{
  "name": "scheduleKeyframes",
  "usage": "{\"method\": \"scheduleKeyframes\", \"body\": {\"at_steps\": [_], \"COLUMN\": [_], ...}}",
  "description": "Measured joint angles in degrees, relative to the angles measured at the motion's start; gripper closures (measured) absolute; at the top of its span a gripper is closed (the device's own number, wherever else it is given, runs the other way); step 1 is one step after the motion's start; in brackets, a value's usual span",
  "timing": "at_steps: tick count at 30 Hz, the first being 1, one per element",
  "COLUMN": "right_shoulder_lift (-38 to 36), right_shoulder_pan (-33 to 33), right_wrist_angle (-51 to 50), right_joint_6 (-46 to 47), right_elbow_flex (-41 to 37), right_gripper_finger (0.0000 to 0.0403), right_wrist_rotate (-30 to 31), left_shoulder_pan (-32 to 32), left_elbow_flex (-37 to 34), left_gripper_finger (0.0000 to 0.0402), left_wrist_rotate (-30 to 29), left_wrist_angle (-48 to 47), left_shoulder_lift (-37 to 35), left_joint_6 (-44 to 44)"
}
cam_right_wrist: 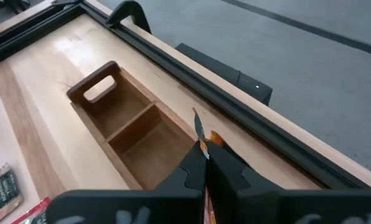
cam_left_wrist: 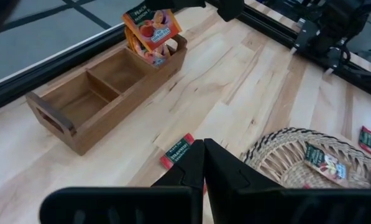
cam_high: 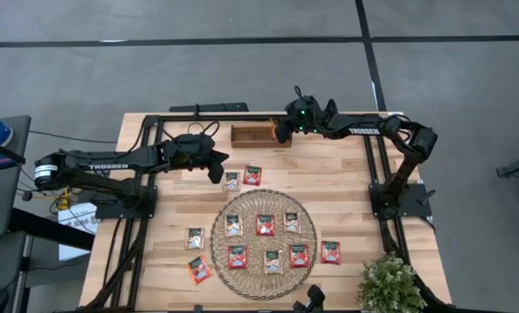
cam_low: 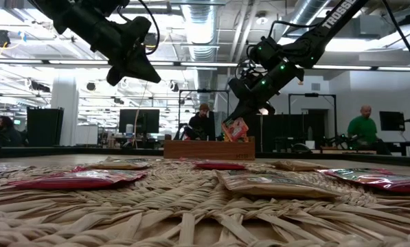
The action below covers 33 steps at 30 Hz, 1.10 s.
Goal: Pick & Place Tea
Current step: Put the orange tea bag into the right section of the wooden organizer
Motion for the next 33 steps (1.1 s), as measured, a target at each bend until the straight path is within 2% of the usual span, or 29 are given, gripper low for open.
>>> {"method": "scheduleKeyframes", "body": {"at_steps": [12,21,33], "right_shoulder_lift": [3.2,3.8,3.8], "right_shoulder_pan": [0.0,-0.2,-0.4], "right_wrist_angle": [2.7,0.2,2.0], "right_joint_6": [1.6,-0.6,-3.1], "right_elbow_flex": [0.0,0.0,0.0], "right_gripper_finger": [0.0403,0.0403,0.0403], "right_wrist_rotate": [1.3,2.9,2.9], "left_shoulder_pan": [0.0,0.0,0.0], "left_elbow_flex": [0.0,0.0,0.1], "left_gripper_finger": [0.0401,0.0401,0.0401], "left_wrist_rotate": [2.5,2.6,2.5], "left_wrist_angle": [0.8,0.9,1.1], "left_shoulder_lift": [0.0,0.0,0.0], "left_joint_6": [-0.1,0.0,0.2]}}
